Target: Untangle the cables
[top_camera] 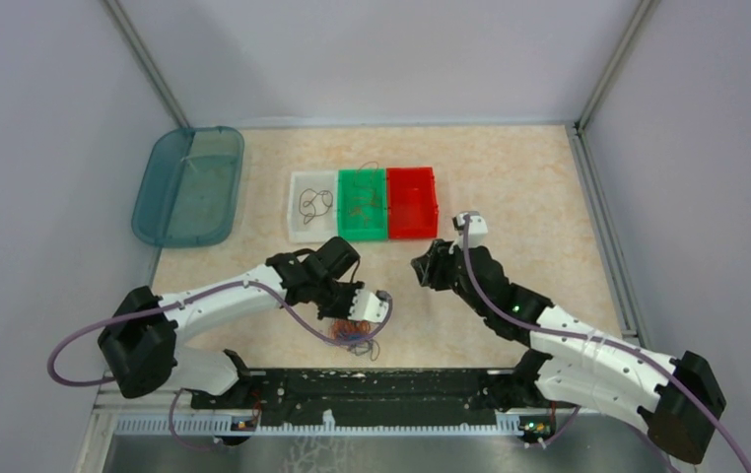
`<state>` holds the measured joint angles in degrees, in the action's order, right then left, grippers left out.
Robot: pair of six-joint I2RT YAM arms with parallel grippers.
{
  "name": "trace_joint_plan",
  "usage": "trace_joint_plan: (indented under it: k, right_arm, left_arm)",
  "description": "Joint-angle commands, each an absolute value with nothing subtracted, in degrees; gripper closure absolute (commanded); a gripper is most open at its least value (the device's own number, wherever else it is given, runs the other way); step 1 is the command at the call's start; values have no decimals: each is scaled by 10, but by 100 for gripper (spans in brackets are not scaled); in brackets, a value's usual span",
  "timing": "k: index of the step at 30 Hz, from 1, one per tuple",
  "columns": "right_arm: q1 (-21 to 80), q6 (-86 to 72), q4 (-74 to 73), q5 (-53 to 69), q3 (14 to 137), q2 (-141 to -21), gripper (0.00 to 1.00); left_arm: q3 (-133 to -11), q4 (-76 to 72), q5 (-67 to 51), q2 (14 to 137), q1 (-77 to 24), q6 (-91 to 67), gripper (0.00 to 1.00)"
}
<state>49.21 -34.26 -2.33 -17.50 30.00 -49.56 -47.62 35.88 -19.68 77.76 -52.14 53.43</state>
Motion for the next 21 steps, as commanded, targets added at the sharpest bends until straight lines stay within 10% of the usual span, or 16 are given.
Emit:
trace_joint_plan:
  k: [1,21]
  right_arm:
    - [488,-344,4,-202,293,-472,56]
    - [488,-371,179,48,255,-543,41]
  left_arm:
    - [-490,302,-101,756,-523,567,97]
    - [-475,258,-178,601,-523,595,100]
